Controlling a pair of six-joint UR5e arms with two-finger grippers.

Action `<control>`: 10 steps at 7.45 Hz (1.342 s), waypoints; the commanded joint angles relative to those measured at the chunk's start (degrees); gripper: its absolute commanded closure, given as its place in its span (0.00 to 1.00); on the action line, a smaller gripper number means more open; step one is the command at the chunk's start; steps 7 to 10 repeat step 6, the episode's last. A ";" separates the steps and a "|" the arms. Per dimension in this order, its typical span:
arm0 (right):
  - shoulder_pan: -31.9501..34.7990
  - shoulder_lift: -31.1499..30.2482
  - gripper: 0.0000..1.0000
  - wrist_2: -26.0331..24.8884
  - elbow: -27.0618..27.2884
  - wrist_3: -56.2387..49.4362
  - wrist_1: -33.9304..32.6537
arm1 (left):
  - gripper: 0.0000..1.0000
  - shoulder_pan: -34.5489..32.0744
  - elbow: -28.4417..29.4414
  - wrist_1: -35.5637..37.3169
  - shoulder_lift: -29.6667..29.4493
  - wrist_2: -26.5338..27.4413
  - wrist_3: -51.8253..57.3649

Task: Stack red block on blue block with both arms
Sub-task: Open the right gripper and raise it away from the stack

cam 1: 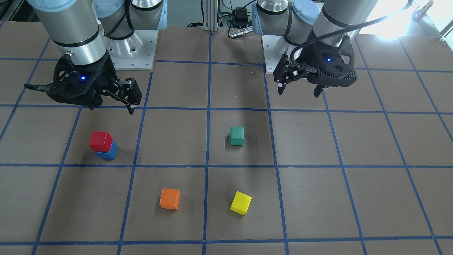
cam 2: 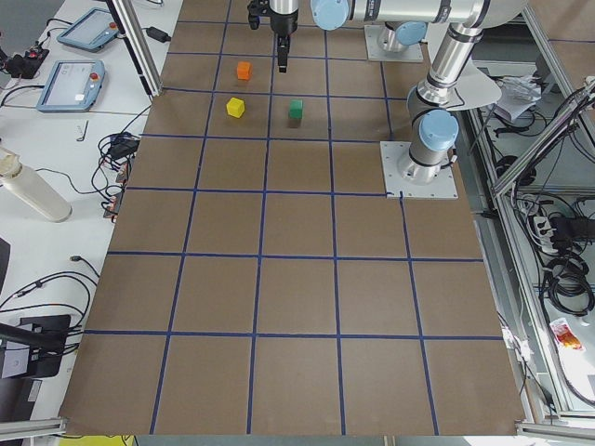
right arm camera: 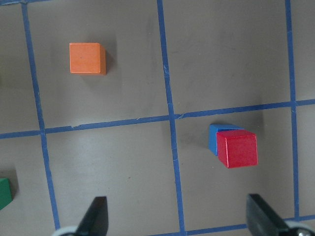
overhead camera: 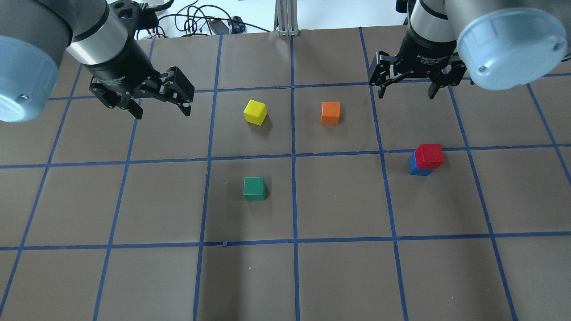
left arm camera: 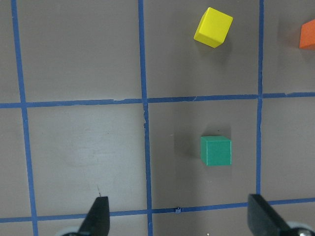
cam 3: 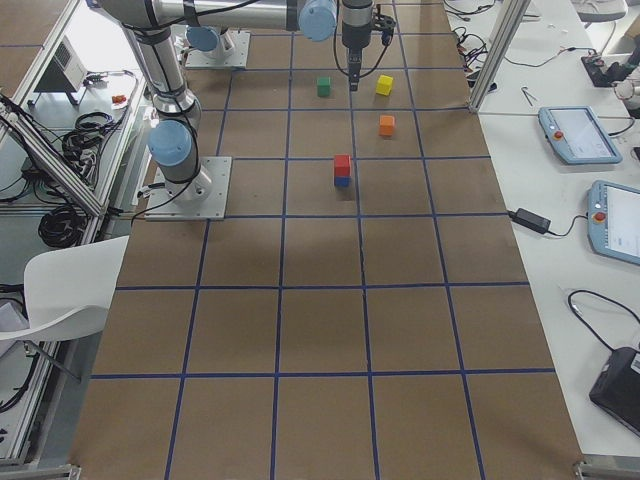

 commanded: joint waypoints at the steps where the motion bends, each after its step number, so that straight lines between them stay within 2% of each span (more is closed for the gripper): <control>1: -0.27 0.23 0.00 -0.19 -1.79 0.00 0.24 | 0.00 -0.98 -0.37 5.37 -1.28 0.32 1.93; 3: -0.27 0.23 0.00 -0.11 -2.24 0.09 0.24 | 0.00 -1.94 -0.55 4.97 -2.52 1.20 1.85; 4: -0.27 0.23 0.00 -0.02 -2.33 0.09 0.24 | 0.00 -2.30 -0.64 0.88 -2.87 1.98 1.85; 10: -0.27 0.23 0.00 0.07 -2.76 0.35 0.16 | 0.00 -2.39 -0.64 0.66 -2.78 2.61 1.68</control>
